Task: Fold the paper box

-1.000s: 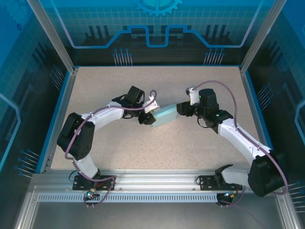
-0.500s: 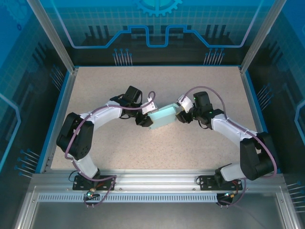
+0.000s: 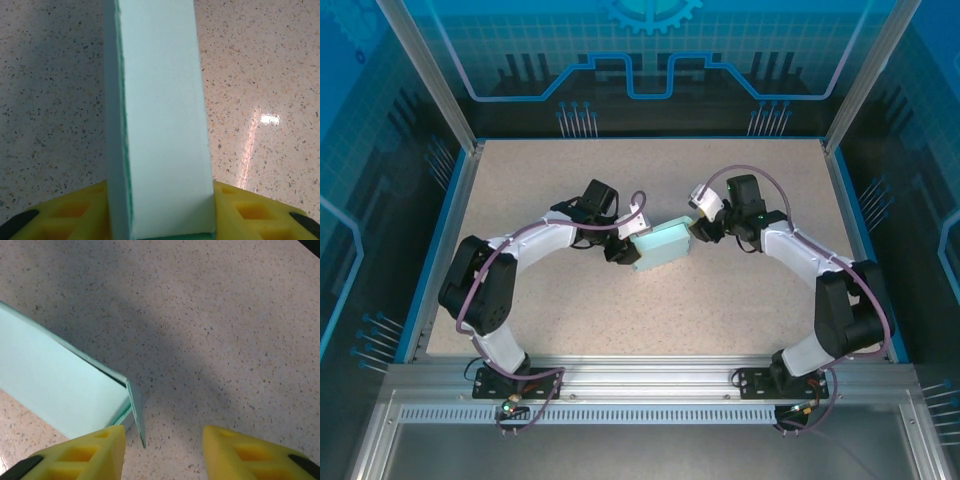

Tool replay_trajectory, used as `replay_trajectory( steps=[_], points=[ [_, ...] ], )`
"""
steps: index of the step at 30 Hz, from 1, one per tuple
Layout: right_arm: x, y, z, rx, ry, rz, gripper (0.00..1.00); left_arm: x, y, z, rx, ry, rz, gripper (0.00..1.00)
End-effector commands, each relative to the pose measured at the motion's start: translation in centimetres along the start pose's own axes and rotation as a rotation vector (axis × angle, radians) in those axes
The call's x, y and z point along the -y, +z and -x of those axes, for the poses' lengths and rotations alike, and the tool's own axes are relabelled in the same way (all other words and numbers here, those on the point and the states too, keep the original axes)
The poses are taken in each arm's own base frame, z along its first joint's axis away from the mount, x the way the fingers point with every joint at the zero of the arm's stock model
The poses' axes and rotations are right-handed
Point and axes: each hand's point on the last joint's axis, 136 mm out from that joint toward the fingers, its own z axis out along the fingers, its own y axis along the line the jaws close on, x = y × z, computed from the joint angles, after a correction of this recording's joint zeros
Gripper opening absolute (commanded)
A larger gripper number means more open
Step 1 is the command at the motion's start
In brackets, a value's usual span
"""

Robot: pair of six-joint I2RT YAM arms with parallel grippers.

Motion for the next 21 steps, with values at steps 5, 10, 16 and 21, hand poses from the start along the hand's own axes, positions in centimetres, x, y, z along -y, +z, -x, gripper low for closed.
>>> replay_trajectory(
  steps=[5,10,16,21],
  points=[
    [-1.2,0.3,0.8,-0.002,-0.035,0.109,0.35,0.1,0.1,-0.4,-0.022,-0.001,-0.025,0.45],
    [-1.9,0.8,1.3,-0.032,-0.047,0.137,0.2,0.0,0.2,-0.3,-0.025,-0.005,-0.02,0.45],
    [-2.6,0.8,1.0,-0.146,0.053,0.098,0.04,-0.7,0.2,-0.5,-0.04,-0.028,0.016,0.45],
    [-2.7,0.8,0.4,-0.262,0.289,-0.008,0.01,-1.0,0.4,-0.6,-0.056,-0.042,0.037,0.45]
  ],
)
